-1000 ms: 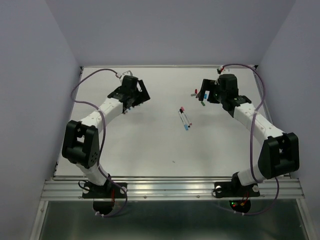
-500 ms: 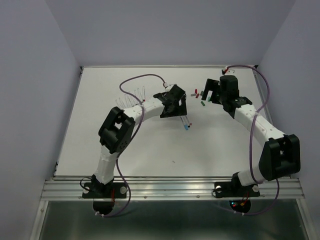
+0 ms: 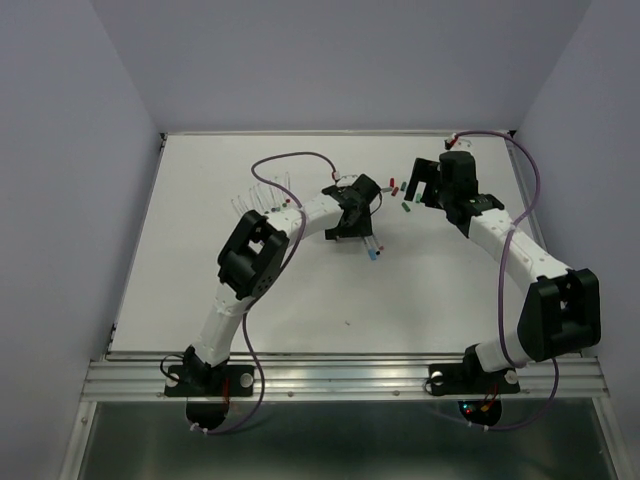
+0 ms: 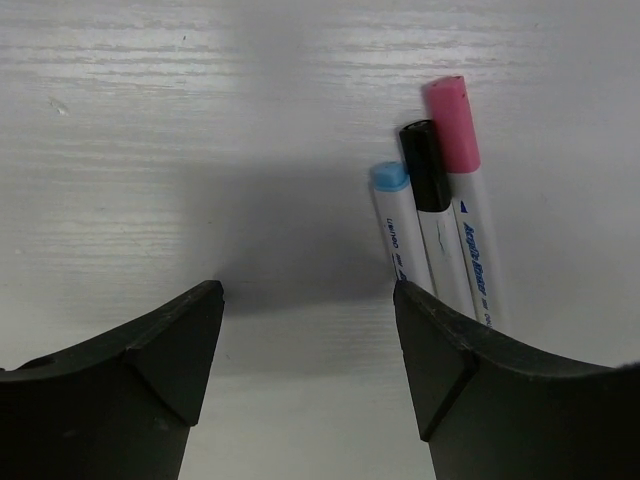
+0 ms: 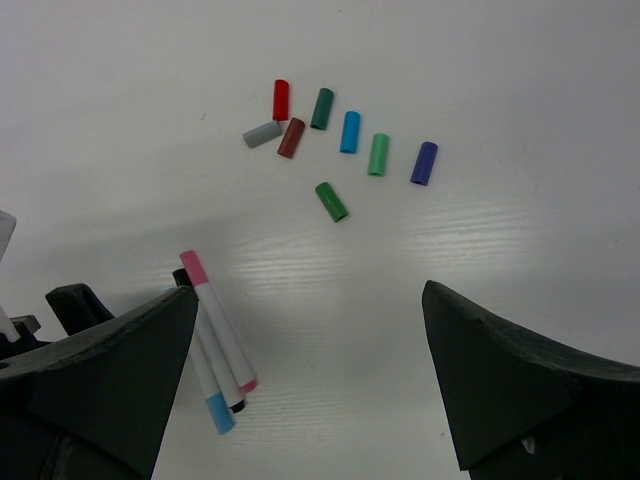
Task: Open the pen caps
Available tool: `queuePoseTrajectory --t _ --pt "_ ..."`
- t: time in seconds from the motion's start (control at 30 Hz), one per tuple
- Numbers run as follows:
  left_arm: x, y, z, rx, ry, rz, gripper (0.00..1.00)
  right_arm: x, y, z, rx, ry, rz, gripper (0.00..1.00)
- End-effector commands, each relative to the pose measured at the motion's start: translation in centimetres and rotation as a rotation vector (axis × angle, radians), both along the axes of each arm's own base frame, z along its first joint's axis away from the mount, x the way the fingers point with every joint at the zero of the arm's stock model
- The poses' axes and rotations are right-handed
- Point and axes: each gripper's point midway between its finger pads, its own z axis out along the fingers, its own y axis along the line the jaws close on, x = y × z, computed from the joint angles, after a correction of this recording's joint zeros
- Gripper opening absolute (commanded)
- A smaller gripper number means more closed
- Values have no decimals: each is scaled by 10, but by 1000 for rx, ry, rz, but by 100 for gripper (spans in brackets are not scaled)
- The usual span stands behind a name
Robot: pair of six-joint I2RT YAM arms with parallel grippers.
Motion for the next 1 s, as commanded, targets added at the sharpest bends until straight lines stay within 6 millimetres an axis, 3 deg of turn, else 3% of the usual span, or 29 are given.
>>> queuePoseTrajectory --t 0.0,0.2,0.53,0.97 --pt "4 -8 18 -2 -39 16 79 3 -3 13 -8 -45 -17 100" --pt "1 -11 13 -1 -24 3 79 4 -4 11 -14 -39 -15 100" --pt "3 -11 38 -44 -74 14 79 4 -4 12 -18 -44 -15 100" --pt "3 -20 42 -81 -69 -3 79 2 -7 14 -26 -51 -20 100"
